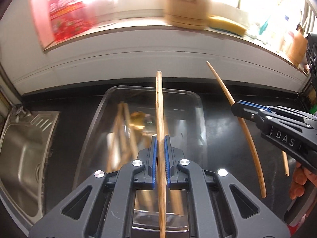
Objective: Organize utensils
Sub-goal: 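Carry both chopsticks upright over the clear tray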
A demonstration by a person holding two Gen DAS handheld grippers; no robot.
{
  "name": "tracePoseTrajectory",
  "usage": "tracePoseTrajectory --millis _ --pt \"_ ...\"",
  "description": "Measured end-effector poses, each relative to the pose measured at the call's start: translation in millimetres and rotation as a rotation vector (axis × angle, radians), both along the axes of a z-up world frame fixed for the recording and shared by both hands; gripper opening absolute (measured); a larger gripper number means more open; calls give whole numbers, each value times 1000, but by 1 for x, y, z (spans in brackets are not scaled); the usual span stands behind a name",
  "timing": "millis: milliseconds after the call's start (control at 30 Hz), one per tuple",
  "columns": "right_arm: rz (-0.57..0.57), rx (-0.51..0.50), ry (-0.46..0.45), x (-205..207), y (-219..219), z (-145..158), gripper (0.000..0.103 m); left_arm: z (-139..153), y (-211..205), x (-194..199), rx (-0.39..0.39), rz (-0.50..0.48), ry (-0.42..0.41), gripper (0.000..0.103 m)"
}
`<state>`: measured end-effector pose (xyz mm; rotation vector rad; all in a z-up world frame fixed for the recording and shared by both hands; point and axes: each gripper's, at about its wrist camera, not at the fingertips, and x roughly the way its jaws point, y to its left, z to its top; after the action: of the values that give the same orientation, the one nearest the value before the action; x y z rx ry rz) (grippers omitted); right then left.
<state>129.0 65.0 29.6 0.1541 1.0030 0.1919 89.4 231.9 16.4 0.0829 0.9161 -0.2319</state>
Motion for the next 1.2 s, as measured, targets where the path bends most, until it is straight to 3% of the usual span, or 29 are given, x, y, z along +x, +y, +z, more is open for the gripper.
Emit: tracePoseTrajectory --millis 333,700,1200 --pt "-30 34 24 -2 62 -11 7 -2 49 12 0 -19 10 7" --pt "-83 18 38 2 67 -15 7 -12 59 19 -24 -47 31 7" --pt "-188 111 76 19 67 -28 7 -4 64 42 -41 -48 14 7"
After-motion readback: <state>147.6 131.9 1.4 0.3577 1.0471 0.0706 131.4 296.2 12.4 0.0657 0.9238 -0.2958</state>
